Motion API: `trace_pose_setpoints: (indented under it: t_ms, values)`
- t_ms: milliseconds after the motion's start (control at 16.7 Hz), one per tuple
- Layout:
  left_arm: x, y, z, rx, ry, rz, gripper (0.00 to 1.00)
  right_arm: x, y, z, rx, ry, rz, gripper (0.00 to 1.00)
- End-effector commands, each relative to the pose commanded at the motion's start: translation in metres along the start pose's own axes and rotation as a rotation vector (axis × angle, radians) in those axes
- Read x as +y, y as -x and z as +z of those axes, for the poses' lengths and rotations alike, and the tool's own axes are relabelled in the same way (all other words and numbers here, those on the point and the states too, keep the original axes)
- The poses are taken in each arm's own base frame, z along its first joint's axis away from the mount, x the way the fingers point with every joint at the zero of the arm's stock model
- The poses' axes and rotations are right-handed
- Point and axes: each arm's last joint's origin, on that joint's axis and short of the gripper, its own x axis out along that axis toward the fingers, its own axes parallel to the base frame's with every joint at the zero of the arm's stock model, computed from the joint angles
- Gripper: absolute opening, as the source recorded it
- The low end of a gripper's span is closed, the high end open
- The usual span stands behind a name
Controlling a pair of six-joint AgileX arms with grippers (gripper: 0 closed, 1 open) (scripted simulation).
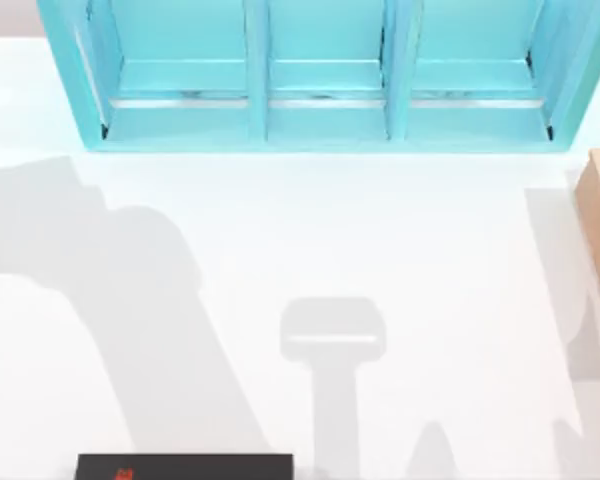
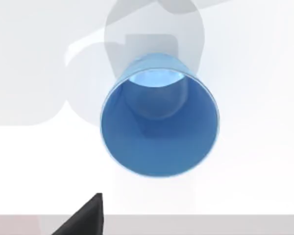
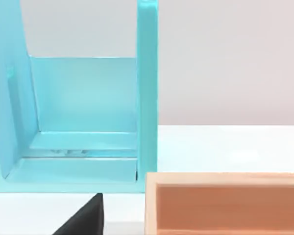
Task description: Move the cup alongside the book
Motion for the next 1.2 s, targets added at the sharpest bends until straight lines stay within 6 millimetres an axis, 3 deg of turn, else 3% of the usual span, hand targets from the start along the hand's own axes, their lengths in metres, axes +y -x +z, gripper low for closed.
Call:
trace_pose_setpoints:
  t_ms: [360,840,1140,1200]
  values:
    - [0.002,-0.008,0.001,0.002,0.0,0.004,1.0,0.0,0.0,0.0,0.0,0.0,0.0,1.0]
    - [0.001,-0.093,0.0,0.0,0.0,0.0,1.0,0.0,0.0,0.0,0.0,0.0,0.0,1.0]
    - [0.0,-0.1,0.0,0.0,0.0,0.0,1.0,0.0,0.0,0.0,0.0,0.0,0.0,1.0]
    - [0.0,-0.1,0.0,0.0,0.0,0.0,0.92,0.0,0.0,0.0,0.0,0.0,0.0,1.0]
